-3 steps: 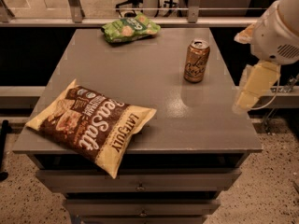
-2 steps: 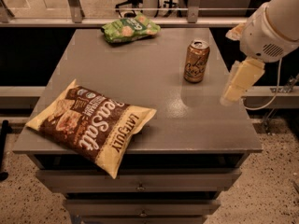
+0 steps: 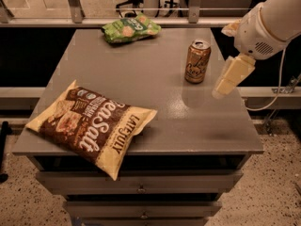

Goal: Move orange can near brown chip bag

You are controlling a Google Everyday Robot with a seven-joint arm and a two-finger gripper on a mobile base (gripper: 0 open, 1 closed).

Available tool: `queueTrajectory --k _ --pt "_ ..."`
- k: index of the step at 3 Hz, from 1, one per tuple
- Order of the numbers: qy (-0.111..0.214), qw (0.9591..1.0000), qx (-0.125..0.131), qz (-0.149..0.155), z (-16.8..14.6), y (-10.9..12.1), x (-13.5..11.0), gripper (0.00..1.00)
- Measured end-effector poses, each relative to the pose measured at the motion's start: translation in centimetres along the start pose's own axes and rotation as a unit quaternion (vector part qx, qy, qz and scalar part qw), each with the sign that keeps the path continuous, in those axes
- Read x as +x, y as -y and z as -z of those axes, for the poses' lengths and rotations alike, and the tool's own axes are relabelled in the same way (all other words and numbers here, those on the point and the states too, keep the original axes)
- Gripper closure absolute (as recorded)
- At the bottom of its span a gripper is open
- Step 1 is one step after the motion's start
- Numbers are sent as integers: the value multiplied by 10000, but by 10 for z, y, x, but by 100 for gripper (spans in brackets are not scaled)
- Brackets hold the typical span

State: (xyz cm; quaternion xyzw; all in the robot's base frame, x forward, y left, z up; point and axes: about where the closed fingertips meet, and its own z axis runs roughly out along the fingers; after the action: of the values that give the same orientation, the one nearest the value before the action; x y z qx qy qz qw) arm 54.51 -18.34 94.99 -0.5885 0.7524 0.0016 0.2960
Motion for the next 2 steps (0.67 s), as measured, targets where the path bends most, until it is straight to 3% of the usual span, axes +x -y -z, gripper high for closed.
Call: queueTrajectory --k 1,2 --pt "286 9990 43 -355 -30 12 4 0" --pt "461 9924 394 -1067 -58 49 36 0"
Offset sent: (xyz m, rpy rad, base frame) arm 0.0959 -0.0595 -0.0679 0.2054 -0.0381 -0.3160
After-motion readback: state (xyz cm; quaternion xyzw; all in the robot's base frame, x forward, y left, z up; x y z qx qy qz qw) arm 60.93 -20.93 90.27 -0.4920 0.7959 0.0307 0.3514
